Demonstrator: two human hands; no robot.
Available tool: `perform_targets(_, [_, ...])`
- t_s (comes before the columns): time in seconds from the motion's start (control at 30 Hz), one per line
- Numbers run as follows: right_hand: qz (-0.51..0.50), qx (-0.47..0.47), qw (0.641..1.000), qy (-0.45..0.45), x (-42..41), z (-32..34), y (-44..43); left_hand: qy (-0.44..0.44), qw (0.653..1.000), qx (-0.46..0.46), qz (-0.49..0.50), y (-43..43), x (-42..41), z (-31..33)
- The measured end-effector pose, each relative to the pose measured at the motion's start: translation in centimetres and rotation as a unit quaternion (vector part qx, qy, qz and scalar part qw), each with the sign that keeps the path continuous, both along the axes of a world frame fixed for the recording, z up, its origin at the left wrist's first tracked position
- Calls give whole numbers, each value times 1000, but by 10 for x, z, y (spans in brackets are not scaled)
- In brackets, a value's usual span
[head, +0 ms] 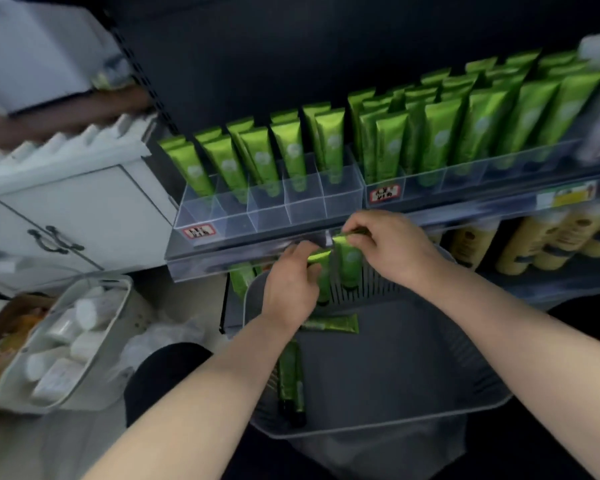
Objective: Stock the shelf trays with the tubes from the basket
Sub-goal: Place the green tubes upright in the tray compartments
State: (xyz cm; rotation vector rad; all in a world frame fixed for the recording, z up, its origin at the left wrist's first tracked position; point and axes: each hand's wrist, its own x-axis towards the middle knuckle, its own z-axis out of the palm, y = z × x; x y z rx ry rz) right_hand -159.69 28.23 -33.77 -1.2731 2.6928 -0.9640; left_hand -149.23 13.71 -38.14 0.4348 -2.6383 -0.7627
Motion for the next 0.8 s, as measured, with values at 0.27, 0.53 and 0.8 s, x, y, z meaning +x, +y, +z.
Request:
perform_targets(0.27, [-76, -193, 966, 157, -28, 94, -23, 122, 992, 13, 35, -18, -18, 84])
perform_targets(0.53, [-80, -35, 984, 153, -55, 88, -62, 190, 980, 0, 58, -41, -33, 130])
perform_targets(0.8, [-85, 22, 986, 145, -71, 80, -68, 163, 983, -2, 78, -63, -66, 140])
